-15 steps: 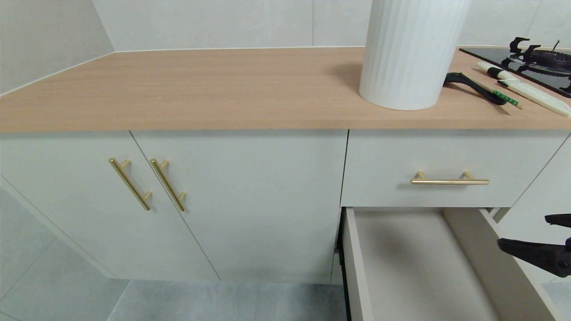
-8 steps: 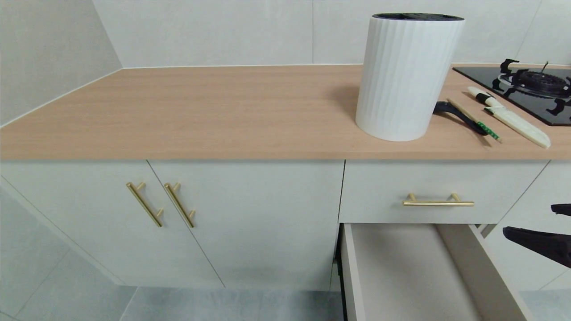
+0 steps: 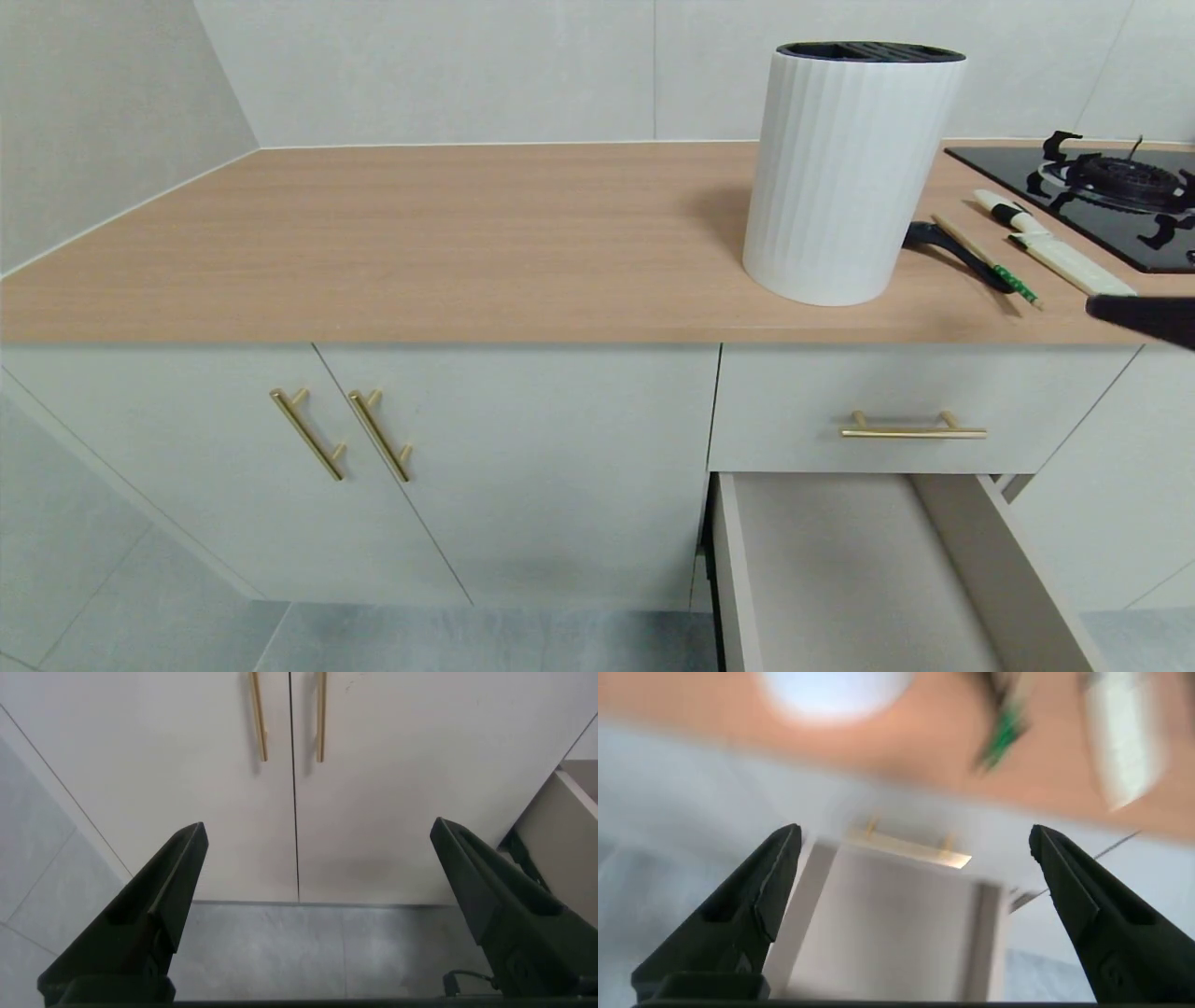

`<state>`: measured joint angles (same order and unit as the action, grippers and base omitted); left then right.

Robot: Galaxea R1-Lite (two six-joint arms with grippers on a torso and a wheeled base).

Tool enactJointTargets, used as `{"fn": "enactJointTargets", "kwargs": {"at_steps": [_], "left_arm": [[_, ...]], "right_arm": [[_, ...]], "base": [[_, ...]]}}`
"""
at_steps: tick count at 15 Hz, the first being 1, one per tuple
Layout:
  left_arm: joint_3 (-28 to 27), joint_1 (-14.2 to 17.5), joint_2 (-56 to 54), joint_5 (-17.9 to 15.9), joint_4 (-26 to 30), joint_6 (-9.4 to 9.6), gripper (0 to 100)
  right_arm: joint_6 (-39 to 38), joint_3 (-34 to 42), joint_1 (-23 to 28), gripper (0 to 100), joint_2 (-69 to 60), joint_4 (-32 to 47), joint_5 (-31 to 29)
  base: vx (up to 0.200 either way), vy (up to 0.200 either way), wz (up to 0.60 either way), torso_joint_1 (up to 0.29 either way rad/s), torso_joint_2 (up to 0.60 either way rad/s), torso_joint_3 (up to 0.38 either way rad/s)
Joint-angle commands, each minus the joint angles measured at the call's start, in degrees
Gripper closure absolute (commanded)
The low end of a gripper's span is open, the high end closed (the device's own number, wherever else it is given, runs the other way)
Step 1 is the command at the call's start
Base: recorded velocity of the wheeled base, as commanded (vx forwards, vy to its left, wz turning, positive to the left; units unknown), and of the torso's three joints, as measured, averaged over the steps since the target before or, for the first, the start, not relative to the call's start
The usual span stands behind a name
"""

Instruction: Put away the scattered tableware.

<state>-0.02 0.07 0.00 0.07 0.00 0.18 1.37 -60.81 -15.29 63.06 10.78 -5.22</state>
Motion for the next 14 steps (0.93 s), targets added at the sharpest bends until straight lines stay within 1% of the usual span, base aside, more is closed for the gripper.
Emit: {"fn": "enactJointTargets", "kwargs": {"at_steps": [1,2,3,4,6,10,14], "left_arm": [[-0.1,0.0,0.0,0.0,0.0,-0.01,0],[0.0,0.0,0.1,0.0,0.0,-0.01,0],[0.0,0.0,0.1,0.0,0.0,-0.01,0],[-0.1,0.0,0.1,0.0,0.0,-0.01,0],[-0.1,0.0,0.1,0.0,0.0,-0.01,0],[0.0,0.0,0.1,0.0,0.0,-0.01,0],[-0.1,0.0,0.1,0.0,0.0,-0.01,0]], "right_arm": [[-2.7,-12.2,2.5,0,9.9,7.1,-0.6],[-2.9,-14.7,4.0,0,13.3,8.0,-1.5],[-3.4,-15.2,4.9,0,15.5,7.9,-2.2],[-5.1,-16.4,5.0,0,18.5,7.1,-2.8],[-6.2,-17.1,5.0,0,21.8,6.7,-3.7],[-6.5,-18.4,5.4,0,24.9,6.6,-8.3],[-6.5,-18.5,5.4,0,26.1,6.4,-8.7]], "base": [[0.0,0.0,0.0,0.0,0.0,0.0],[0.0,0.0,0.0,0.0,0.0,0.0],[0.0,0.0,0.0,0.0,0.0,0.0],[0.0,0.0,0.0,0.0,0.0,0.0],[0.0,0.0,0.0,0.0,0.0,0.0],[0.0,0.0,0.0,0.0,0.0,0.0],[0.0,0.0,0.0,0.0,0.0,0.0]]}}
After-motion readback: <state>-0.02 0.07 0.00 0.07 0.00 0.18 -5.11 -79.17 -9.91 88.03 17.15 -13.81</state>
